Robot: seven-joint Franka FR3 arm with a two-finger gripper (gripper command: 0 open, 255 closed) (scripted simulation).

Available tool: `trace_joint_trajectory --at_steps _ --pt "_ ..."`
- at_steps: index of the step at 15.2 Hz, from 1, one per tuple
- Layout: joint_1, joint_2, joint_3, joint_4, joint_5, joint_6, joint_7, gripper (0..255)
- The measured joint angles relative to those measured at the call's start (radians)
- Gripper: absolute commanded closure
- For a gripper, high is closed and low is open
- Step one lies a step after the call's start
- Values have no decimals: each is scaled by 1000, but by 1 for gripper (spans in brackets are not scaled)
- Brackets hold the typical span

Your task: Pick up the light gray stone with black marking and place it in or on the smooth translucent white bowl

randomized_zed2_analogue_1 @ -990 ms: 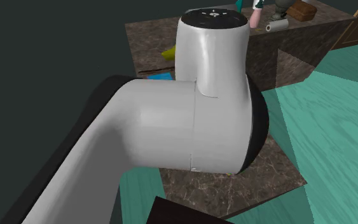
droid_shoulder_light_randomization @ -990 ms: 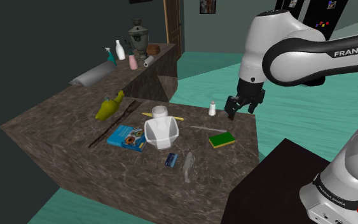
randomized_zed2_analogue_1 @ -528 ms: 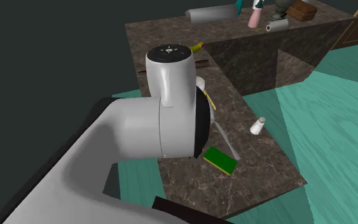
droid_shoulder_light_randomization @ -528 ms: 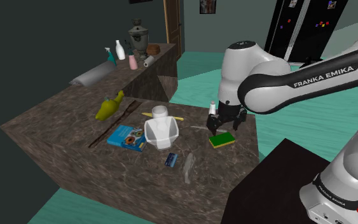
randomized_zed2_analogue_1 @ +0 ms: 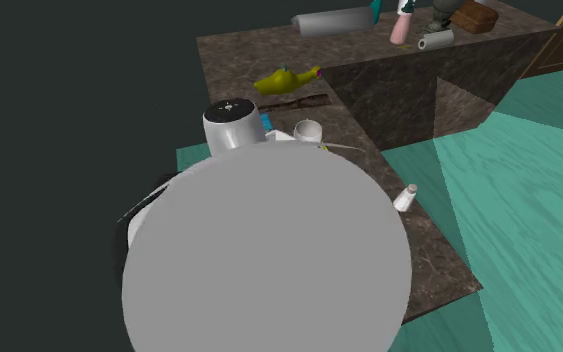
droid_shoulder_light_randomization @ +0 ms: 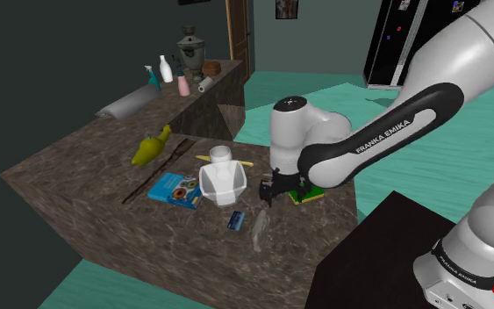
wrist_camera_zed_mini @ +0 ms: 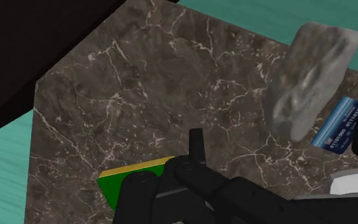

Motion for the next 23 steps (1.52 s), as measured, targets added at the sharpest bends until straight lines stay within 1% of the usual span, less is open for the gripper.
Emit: trace_joint_trajectory --at_steps 2,4,5,8,9,11,17,23 --pt "-9 104 15 39 -100 29 122 0" --pt "10 221 7 97 -216 45 256 0" --pt "25 267 -6 121 -261 50 310 0" --pt "106 434 -73 230 -397 53 473 0" --pt "128 470 -91 254 -422 54 509 0" --pt "149 503 -112 267 -450 67 542 0" --pt "183 571 -159 275 -512 116 589 0" --pt "187 581 -166 279 -521 122 593 0"
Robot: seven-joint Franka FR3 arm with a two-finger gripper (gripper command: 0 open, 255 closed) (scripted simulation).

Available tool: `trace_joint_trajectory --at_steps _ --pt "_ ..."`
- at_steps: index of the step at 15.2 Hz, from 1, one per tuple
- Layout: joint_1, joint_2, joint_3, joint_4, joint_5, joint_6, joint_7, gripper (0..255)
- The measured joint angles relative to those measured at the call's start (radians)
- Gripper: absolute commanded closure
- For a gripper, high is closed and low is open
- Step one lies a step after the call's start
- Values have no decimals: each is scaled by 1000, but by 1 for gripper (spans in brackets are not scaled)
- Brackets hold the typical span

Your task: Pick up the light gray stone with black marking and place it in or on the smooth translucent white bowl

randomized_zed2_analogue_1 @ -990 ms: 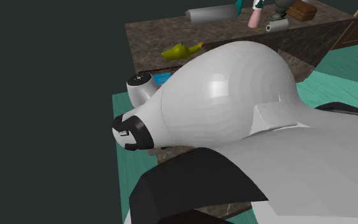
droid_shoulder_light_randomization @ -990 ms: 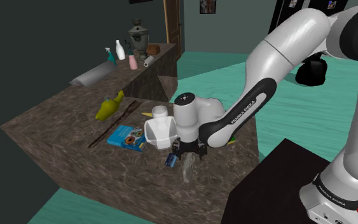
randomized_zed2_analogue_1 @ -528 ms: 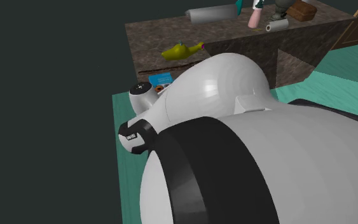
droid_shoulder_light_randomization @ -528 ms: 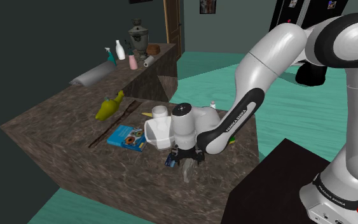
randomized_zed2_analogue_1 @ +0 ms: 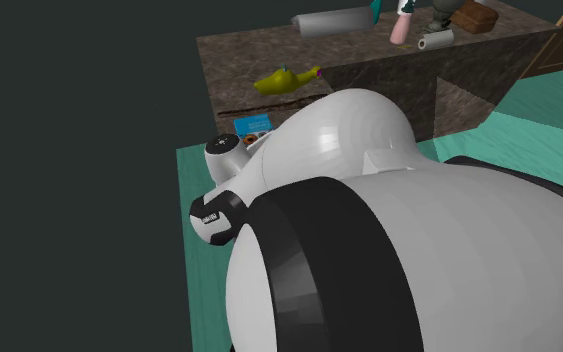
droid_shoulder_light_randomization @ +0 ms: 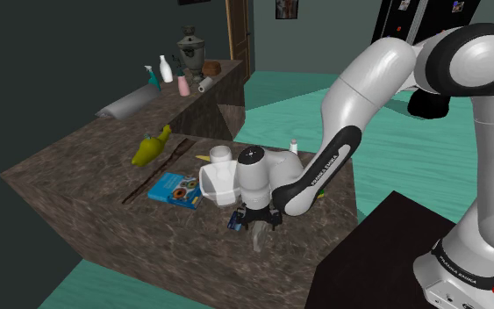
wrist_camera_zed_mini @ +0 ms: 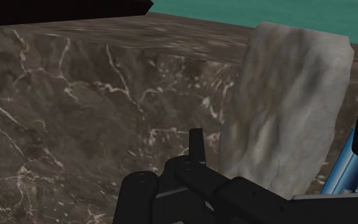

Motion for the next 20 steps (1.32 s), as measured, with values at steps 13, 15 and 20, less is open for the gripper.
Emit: trace_joint_trajectory --at_steps 13,15,20 --pt "-8 -13 9 -2 12 -10 -9 255" --pt "-18 -36 25 -7 32 -25 -22 255" --pt "-49 -95 64 -11 87 -69 -62 255"
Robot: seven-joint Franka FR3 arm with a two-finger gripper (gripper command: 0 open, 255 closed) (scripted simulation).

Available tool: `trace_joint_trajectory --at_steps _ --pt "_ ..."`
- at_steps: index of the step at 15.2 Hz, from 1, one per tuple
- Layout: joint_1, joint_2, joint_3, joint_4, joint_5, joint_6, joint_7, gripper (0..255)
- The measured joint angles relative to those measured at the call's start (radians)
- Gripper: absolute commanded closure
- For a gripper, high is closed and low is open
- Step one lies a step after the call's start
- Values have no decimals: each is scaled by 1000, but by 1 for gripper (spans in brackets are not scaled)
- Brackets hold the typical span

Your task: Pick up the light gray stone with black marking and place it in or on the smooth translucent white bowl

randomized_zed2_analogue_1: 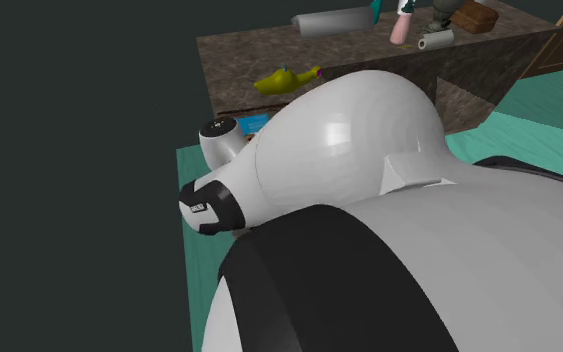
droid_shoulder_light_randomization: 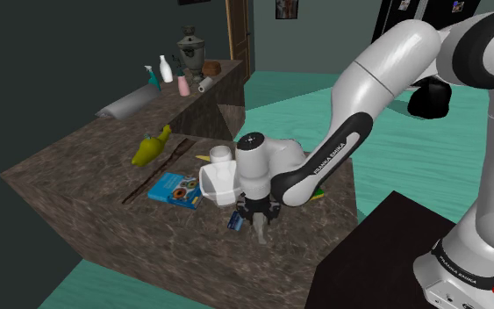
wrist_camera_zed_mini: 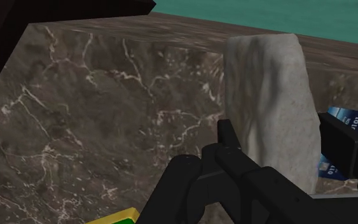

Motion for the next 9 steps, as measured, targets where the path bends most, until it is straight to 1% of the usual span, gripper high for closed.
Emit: trace_joint_trajectory --at_steps 9 --pt "-43 -98 58 8 97 -84 -68 255"
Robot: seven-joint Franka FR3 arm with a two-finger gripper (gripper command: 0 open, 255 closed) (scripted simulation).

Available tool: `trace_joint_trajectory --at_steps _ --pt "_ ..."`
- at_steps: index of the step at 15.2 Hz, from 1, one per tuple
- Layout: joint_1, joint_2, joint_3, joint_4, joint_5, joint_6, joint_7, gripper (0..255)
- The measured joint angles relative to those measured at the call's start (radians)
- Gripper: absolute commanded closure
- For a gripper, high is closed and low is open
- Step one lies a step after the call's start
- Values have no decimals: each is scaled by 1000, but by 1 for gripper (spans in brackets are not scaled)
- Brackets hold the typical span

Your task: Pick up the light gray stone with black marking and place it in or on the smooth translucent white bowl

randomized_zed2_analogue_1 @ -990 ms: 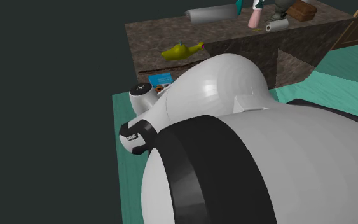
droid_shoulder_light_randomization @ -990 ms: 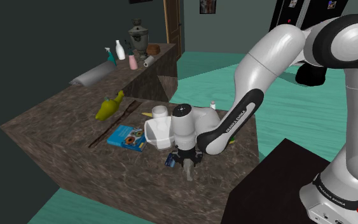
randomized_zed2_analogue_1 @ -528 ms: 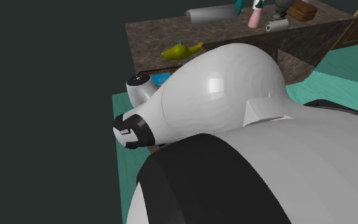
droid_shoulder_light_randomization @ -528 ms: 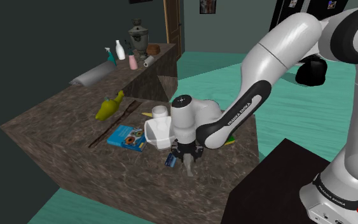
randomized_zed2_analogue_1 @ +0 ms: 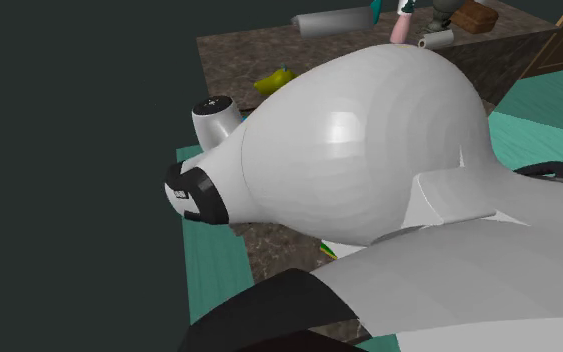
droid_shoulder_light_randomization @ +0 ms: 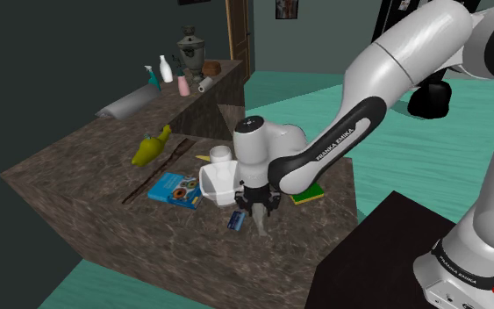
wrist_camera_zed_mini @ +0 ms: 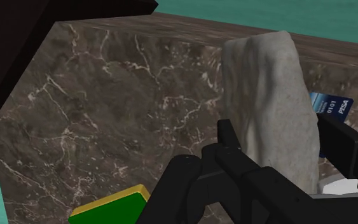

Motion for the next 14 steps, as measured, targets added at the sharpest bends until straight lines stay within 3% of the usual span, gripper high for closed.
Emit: trace_joint_trajectory --at_steps 14 --pt "-47 -144 55 48 142 -149 -104 255"
